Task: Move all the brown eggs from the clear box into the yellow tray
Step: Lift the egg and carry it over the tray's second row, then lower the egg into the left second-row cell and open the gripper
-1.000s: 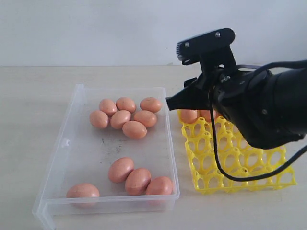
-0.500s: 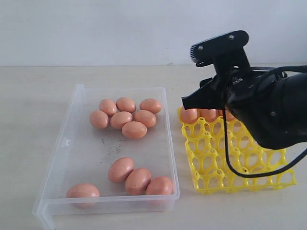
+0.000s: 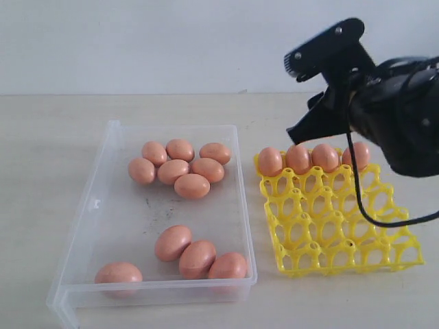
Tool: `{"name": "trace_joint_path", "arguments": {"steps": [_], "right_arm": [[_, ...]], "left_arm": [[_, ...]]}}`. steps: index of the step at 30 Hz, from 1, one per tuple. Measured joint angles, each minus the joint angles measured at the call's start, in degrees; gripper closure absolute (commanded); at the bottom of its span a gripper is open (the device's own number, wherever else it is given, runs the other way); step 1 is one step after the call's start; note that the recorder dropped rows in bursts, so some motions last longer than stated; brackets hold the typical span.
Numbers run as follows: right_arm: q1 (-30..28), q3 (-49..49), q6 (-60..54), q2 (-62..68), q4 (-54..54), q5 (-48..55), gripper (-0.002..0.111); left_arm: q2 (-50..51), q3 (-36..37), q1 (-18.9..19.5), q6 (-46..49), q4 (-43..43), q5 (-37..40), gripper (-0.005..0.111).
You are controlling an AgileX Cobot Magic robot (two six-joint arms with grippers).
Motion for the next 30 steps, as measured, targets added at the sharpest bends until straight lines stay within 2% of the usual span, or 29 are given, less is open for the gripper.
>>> {"name": "trace_joint_path", "arguments": {"steps": [8,10,12,15,19,20,21,22,23,27,30], "right_arm": [[0.00,-6.65,-38.52,-2.28,13.92,23.50,0.108],[-0.32,-7.14,-47.28,-2.28,20.89,23.79,0.108],[-1.21,-7.14,-55.36,-2.28,31.10,19.54,0.108],[-3.55,-6.44,-60.68,-2.40,45.78,7.14,0.108],[-6.99,-2.04,-62.11,-3.32,58.30,-17.70,0.108],[-7.74,-0.35,-62.24,-3.42,59.69,-23.00,0.108],[-9.09,3.28,-61.79,-3.42,61.58,-36.11,0.108],[-9.60,4.73,-61.67,-3.25,62.07,-40.99,0.108],[-10.97,7.86,-61.67,-2.46,62.33,-51.68,0.108],[-15.77,13.16,-64.80,2.61,64.66,-71.03,0.108],[-18.80,14.77,-66.64,9.13,65.43,-81.55,0.108]], "left_arm": [[0.00,0.00,0.00,0.00,0.00,0.00,0.103],[0.00,0.00,0.00,0.00,0.00,0.00,0.103],[0.00,0.00,0.00,0.00,0.00,0.00,0.103],[0.00,0.00,0.00,0.00,0.00,0.00,0.103],[0.00,0.00,0.00,0.00,0.00,0.00,0.103],[0.00,0.00,0.00,0.00,0.00,0.00,0.103],[0.00,0.00,0.00,0.00,0.00,0.00,0.103],[0.00,0.00,0.00,0.00,0.00,0.00,0.103],[0.00,0.00,0.00,0.00,0.00,0.00,0.103],[0.00,0.00,0.00,0.00,0.00,0.00,0.103],[0.00,0.00,0.00,0.00,0.00,0.00,0.103]]}}
